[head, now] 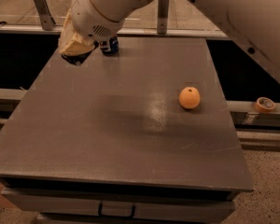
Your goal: Move rxbar blueberry near pepsi can
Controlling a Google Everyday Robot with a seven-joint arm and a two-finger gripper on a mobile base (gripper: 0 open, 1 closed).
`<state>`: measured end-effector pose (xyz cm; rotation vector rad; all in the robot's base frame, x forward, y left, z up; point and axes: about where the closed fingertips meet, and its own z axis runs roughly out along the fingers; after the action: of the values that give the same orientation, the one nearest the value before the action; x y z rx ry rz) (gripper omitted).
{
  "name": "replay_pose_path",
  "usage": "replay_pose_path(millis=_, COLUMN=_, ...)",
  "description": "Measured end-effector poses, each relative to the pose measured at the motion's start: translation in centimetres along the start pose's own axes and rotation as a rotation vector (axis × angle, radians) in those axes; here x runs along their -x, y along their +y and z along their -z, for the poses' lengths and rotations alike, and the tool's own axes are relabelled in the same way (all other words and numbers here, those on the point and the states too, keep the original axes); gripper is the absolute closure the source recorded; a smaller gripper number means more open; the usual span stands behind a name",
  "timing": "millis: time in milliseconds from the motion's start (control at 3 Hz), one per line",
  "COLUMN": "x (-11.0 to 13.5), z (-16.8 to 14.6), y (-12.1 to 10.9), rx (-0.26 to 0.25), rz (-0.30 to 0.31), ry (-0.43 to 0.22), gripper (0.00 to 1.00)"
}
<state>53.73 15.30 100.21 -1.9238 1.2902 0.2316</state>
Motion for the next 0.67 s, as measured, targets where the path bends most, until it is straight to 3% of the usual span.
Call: replay_pose_path(millis=667, x=-1.1, z=0.1, y=-1.3, rx=-0.014, rz=0.03, ry=0.007, gripper=1.0)
